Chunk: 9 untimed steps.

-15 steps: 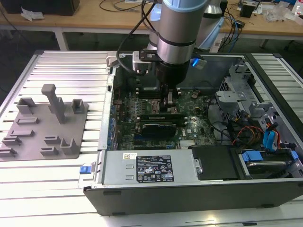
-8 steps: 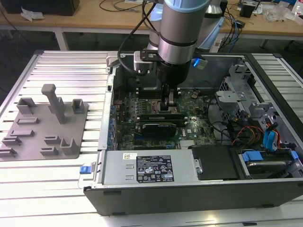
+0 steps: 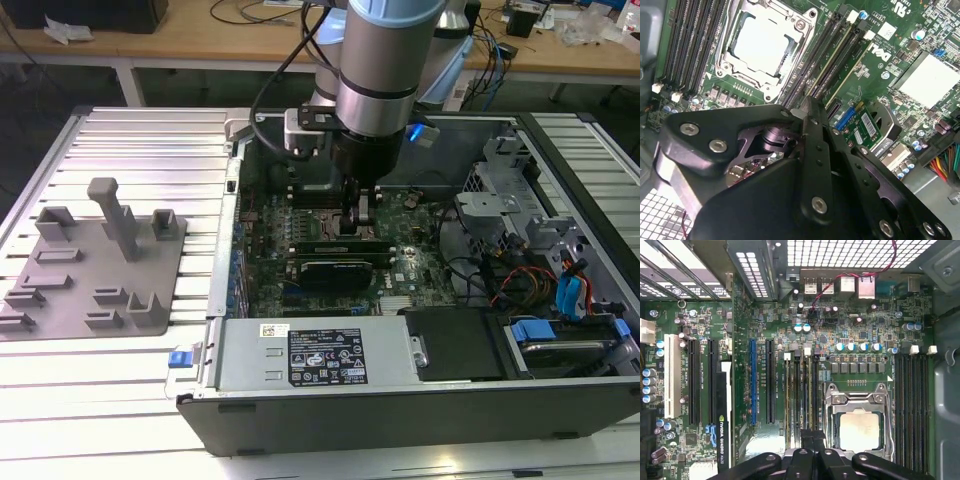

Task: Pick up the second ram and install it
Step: 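Insert the second ram into the second slot, then press down the second ram until it locks into place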

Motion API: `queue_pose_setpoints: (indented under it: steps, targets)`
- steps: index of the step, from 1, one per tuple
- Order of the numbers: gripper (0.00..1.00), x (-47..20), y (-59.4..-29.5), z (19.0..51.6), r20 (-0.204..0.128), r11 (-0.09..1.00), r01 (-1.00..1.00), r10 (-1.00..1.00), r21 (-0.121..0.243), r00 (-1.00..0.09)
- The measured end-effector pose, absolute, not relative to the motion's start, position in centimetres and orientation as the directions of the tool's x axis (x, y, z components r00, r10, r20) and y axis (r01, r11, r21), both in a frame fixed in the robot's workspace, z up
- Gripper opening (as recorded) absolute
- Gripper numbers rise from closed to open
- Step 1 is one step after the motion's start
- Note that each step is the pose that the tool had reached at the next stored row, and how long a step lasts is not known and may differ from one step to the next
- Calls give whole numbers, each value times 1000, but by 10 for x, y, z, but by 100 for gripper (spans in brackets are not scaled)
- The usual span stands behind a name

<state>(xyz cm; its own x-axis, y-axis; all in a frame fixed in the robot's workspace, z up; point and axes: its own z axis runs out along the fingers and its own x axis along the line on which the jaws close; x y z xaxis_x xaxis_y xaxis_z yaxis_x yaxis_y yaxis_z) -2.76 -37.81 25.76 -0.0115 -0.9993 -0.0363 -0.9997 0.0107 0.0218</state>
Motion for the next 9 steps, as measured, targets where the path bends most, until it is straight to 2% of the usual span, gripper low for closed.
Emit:
queue_pose_setpoints:
  steps: [9]
  targets:
    - [8,-27,-378,257,-36,11,-1000,-999,22,-12]
